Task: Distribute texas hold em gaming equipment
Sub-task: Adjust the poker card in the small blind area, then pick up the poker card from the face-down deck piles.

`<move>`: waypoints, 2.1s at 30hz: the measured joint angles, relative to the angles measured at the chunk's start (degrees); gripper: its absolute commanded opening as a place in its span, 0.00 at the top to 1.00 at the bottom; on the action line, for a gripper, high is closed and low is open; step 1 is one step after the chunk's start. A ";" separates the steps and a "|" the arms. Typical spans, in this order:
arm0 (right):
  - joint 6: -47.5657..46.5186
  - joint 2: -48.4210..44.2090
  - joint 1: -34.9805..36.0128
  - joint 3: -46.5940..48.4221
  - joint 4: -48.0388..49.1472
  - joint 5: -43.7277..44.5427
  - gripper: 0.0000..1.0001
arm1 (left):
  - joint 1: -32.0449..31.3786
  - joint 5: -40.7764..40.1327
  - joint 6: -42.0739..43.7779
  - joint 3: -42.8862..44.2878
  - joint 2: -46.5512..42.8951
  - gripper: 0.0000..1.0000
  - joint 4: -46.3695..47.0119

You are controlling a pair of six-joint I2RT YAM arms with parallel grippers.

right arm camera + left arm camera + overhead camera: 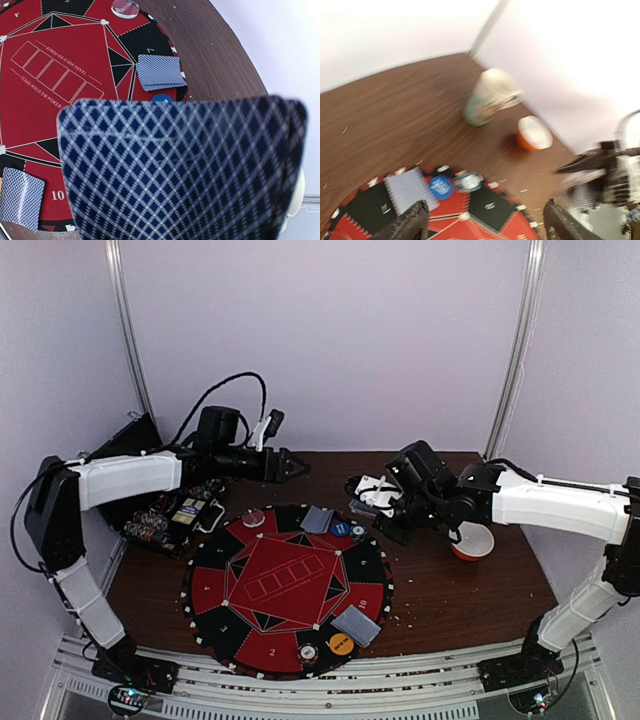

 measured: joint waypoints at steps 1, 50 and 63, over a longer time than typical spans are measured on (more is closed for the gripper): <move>-0.26 0.00 0.81 0.11 0.22 0.07 0.71 | -0.37 1.79 -0.04 -0.83 -2.25 0.14 1.81; -4.39 6.88 8.17 7.08 4.44 1.49 0.71 | -9.53 4.07 5.77 -7.39 -10.38 0.91 -3.30; -4.28 6.86 7.54 6.88 4.50 1.46 0.71 | -8.15 5.86 6.47 -7.50 -11.41 1.00 -3.80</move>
